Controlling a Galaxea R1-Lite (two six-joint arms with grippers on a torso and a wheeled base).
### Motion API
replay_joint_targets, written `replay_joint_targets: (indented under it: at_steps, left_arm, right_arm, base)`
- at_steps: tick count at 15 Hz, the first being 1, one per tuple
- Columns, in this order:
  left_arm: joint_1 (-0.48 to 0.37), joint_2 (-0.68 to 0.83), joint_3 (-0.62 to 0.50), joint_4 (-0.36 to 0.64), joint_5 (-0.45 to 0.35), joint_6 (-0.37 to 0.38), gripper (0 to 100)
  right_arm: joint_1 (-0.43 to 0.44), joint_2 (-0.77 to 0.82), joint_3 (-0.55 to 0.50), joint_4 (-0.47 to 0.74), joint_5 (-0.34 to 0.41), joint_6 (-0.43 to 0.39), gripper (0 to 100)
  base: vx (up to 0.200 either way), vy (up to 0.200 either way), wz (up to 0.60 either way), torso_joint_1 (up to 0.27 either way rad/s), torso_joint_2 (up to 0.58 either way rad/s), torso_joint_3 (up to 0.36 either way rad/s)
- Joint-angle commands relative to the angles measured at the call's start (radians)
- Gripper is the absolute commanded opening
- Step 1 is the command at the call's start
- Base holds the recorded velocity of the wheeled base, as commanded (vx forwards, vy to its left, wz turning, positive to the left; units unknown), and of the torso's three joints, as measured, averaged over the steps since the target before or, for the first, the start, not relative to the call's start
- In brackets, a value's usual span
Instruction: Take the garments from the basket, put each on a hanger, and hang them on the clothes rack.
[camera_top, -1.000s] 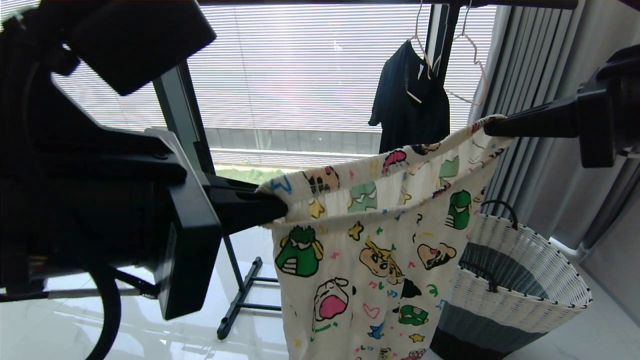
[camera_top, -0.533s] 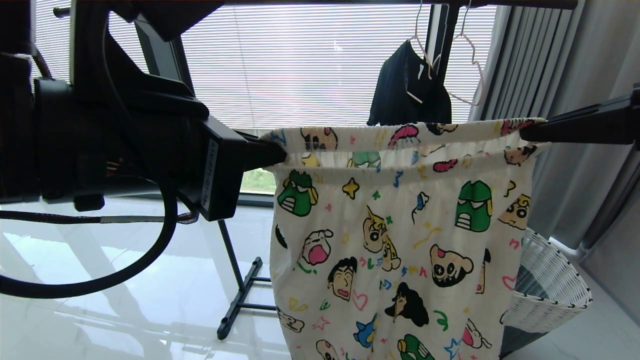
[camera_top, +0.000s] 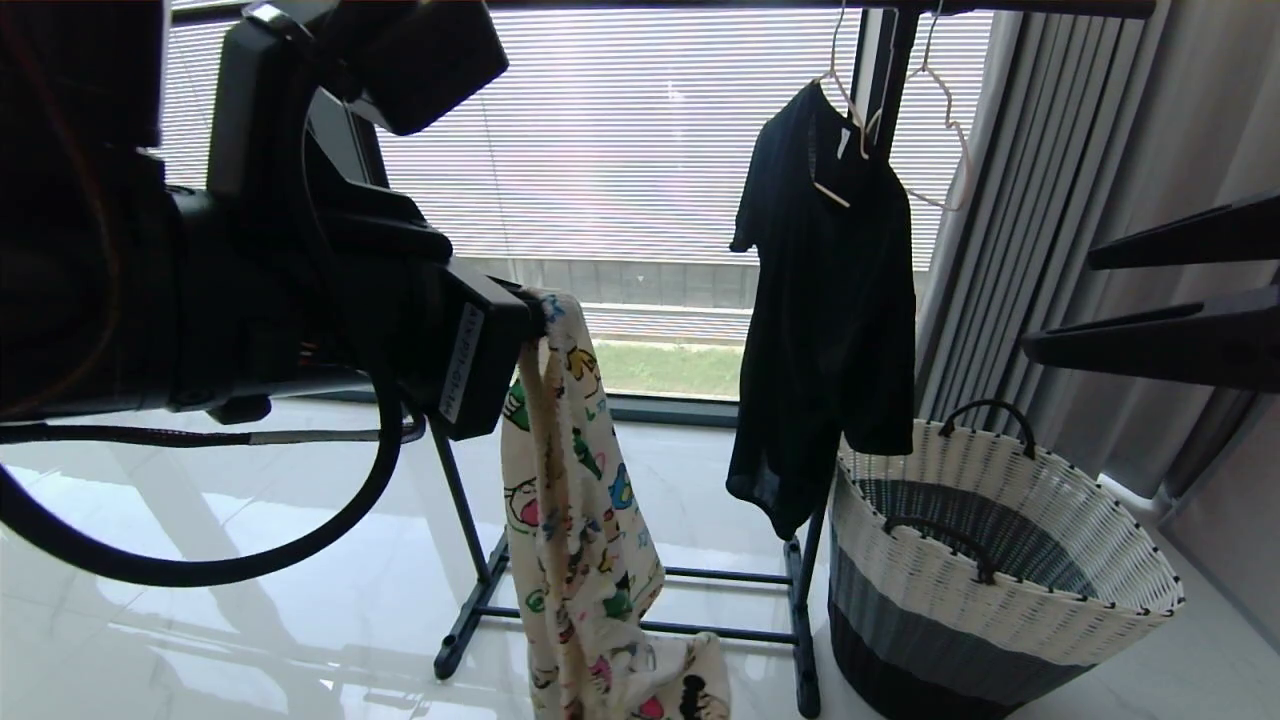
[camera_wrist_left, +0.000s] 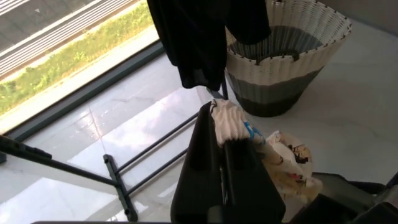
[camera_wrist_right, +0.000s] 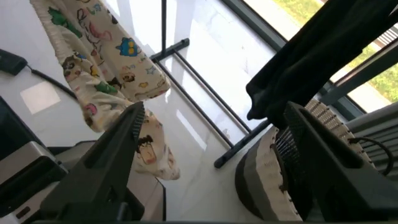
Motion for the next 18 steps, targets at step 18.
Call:
replay_joint_targets:
  at_steps: [18]
  left_arm:
    - [0.753,-0.290,0.522,-0.248,0.054,0.090,0]
  right_arm:
    - [-0.417,-0.103,0.295,-0.118,-0.319,-0.005,100]
  base:
    - [0.000,0.000,0.00,0.026,-0.09,-0.065]
